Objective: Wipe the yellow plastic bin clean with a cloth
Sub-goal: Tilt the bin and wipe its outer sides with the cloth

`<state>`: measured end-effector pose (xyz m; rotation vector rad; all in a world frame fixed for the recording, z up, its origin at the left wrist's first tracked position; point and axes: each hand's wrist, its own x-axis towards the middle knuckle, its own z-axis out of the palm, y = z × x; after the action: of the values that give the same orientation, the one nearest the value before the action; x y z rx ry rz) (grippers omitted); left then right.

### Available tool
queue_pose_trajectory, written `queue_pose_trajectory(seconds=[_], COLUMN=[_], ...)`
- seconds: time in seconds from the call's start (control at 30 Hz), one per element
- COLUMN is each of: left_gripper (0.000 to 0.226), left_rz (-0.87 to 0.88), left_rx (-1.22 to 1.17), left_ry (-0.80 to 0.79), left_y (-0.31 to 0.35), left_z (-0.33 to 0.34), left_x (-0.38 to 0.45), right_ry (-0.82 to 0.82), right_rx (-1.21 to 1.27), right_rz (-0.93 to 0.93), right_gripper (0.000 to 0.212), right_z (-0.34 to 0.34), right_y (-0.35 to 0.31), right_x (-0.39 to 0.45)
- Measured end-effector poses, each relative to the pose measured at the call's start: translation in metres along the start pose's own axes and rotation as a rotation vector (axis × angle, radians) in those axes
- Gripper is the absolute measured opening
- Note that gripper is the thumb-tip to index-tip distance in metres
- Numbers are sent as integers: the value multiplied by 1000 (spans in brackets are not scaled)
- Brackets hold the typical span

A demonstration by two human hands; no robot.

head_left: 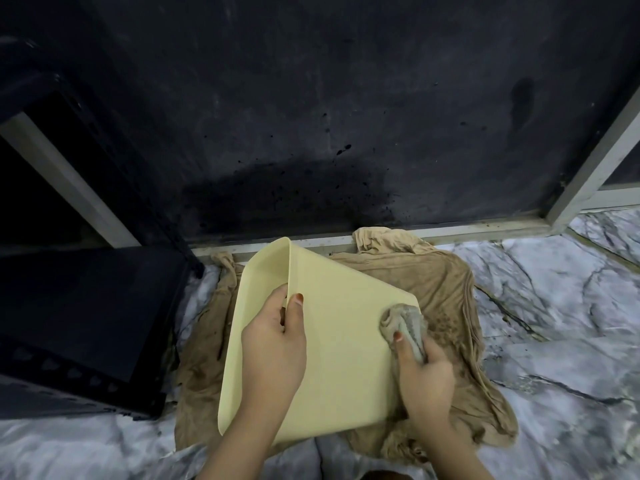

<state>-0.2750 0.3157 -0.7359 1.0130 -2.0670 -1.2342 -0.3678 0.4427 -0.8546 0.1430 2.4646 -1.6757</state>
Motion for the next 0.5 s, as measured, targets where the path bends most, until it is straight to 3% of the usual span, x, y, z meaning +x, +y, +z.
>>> queue_pose_trajectory(seconds=[0.27,0.5], left_gripper=[20,20], left_rz=[68,49], left_rx=[24,-5], left_ry=[-23,-32], left_y=[1,-1], left_z=[5,4], left_x=[-5,-1], right_ry=[-219,-229], right_rx=[76,36], right_rz=[-335,-226], right_gripper=[22,31], right_z=[18,35], right_y=[-82,-95], right_x=[-38,13])
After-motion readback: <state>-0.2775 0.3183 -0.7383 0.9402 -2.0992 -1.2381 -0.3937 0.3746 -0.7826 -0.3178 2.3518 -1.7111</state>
